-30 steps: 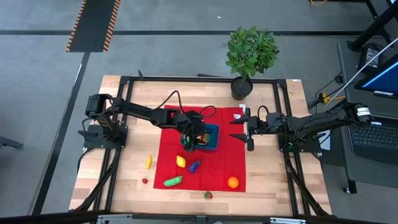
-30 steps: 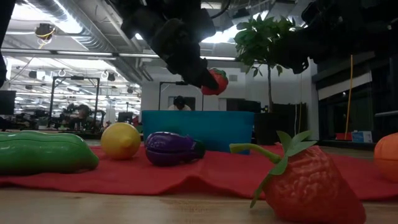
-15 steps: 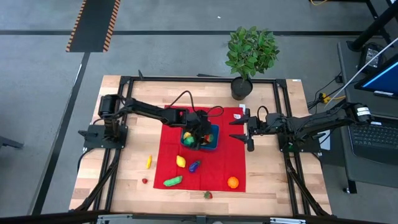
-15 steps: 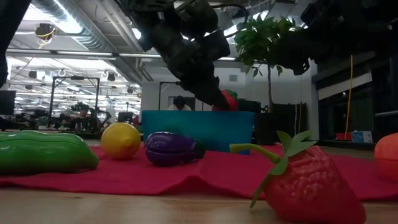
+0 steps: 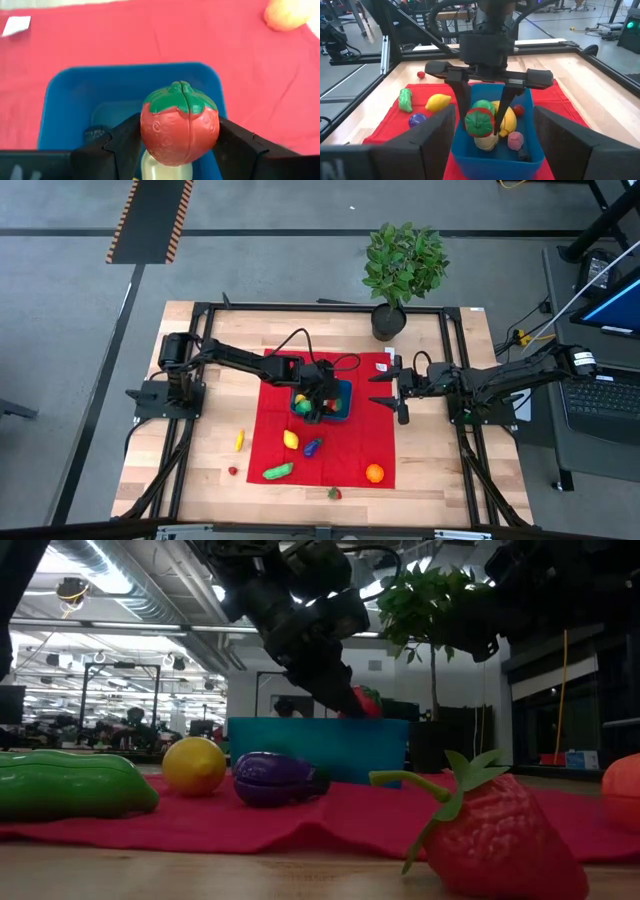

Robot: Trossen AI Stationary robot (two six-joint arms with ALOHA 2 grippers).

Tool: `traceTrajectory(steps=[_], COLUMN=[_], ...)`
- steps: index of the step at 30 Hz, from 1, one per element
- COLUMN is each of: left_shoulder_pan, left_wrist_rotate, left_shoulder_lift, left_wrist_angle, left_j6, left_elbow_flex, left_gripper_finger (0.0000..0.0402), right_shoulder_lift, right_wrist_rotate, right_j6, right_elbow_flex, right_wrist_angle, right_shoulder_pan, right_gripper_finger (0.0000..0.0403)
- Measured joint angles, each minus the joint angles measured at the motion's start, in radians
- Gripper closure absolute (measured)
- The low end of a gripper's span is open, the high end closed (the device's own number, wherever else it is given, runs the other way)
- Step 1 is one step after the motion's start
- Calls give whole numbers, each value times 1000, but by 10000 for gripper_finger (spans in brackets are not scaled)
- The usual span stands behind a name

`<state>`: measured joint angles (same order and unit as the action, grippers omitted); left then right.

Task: Pick and placing Produce into tupperware
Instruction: Put the left red strawberry into the blue bin, then put the yellow corn into the blue bin

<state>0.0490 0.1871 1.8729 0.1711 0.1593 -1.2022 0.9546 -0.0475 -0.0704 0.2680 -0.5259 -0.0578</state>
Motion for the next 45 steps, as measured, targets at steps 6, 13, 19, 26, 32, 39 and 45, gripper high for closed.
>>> traceTrajectory(steps=[6, 13, 19, 26, 32, 39, 45], left_shoulder_pan=[-17, -16, -8, 15, 21, 9, 0], left_wrist_rotate=[-1, -39, -39, -42, -48, -16, -17], left_shoulder_lift=[0, 13, 62, 71, 61, 17, -84], left_wrist_angle=[-6, -10, -7, -8, -11, -72, -18], left_j6=[15, 8, 8, 9, 8, 62, 86], left_elbow_flex=[0, 0, 0, 0, -1, -7, 11], left_gripper_finger=[188, 187, 178, 146, 138, 142, 139], right_shoulder_lift=[0, 0, 0, 0, 0, 0, 2], right_wrist_rotate=[0, 0, 0, 0, 0, 0, 0], right_j6=[0, -3, -4, -4, -4, -13, -27], right_elbow_flex=[0, 0, 0, 0, 0, 0, 0], right_wrist_angle=[15, 23, 23, 23, 23, 33, 33], right_shoulder_pan=[0, 0, 0, 0, 0, 0, -6], right_gripper_finger=[136, 136, 136, 136, 136, 136, 136])
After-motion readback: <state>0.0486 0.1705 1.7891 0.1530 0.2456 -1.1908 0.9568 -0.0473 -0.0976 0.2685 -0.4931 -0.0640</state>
